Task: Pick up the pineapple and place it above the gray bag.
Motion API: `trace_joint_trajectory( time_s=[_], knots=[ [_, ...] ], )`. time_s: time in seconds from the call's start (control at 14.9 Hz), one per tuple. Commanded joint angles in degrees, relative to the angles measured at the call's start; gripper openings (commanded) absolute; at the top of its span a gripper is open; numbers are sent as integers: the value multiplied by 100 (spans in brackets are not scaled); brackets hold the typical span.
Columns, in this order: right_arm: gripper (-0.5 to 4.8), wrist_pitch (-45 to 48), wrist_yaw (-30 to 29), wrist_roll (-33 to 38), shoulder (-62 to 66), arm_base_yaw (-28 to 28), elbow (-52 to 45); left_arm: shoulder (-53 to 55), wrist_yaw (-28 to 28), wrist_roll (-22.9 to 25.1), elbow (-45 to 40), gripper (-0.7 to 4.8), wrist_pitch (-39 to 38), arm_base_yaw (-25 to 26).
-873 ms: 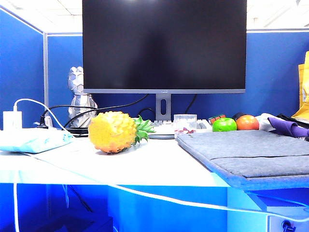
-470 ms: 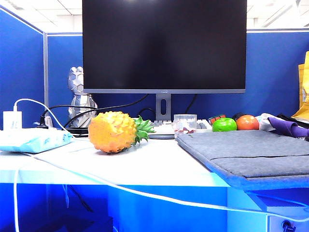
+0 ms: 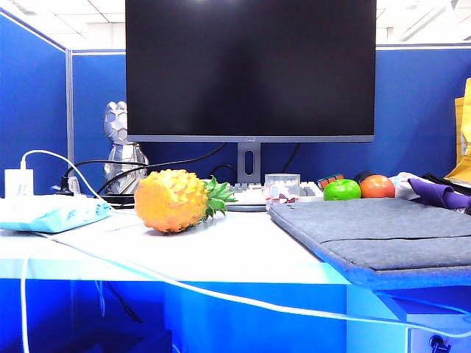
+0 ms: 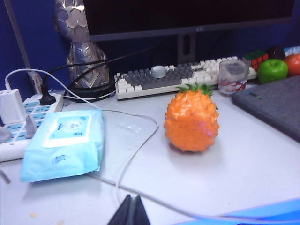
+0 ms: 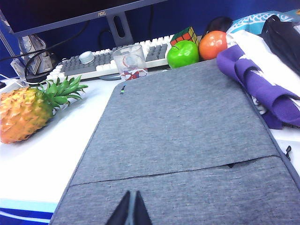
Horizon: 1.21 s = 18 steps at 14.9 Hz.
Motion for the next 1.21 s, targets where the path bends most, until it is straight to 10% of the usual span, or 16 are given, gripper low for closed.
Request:
trace_joint_trajectory(
  time_s=[0.07,0.27,0.34,0.4,0.6,0.94,1.21],
  knots=[
    [55,651,-542,669,2,0,-52,2,396,-422,396,63,50,2],
    [91,2116,-1073,1443,2,2,-50,339,-238,-321,1543,179,-271,2],
    [92,2430,-1023,1488,2,0,-46,990,-232,-326,2302,334,-350,2],
    [113,2520,-1025,1486,2,-7,-42,1851,-17,-321,3206,355,-861,2],
    [339,2518,-1027,1493,2,-4,-39,4474,656,114,5897,461,-2804,2],
    [360,2555,-1268,1545,2,2,-28,8240,686,885,10555,479,-5694,2],
    [436,2505,-1294,1617,2,2,-31,9606,970,798,12048,479,-6295,-35]
  ],
)
